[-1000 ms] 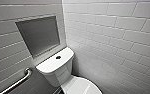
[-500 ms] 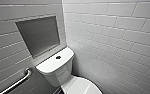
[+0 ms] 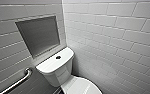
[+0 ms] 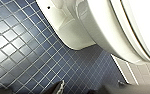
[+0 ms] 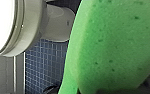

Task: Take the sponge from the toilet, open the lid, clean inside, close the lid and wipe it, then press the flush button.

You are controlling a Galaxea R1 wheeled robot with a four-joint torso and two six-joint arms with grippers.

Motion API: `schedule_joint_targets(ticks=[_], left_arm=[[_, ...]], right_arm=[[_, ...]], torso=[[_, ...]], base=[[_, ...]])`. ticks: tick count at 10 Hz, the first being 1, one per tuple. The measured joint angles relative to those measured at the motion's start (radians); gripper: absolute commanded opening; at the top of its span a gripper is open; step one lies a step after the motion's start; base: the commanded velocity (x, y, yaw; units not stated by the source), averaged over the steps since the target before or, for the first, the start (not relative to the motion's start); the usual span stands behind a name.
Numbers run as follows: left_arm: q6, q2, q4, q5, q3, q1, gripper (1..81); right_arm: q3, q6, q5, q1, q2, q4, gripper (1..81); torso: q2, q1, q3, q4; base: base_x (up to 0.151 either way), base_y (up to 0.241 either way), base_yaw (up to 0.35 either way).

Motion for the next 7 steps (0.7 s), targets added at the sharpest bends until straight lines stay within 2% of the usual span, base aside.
schedule_joint_targets(ticks=[3,5,7], left_arm=[[0.0,0.097,-0.039,0.094,-0.064,-0.066,81.1],[0.0,0.171,-0.043,0.123,-0.131,-0.067,81.1],[0.0,0.203,-0.045,0.142,-0.143,-0.067,81.1]], right_arm=[[-0.087,0.0,0.036,-0.02,0.068,-0.005,1.0],[-0.127,0.0,0.031,-0.037,0.11,-0.01,1.0],[-0.14,0.0,0.032,-0.034,0.136,-0.016,1.0]], torso=[[0.0,0.0,0.0,0.0],[0.0,0.0,0.0,0.0],[0.0,0.0,0.0,0.0]], base=[[0.0,0.0,0.0],[0.0,0.0,0.0],[0.0,0.0,0.0]])
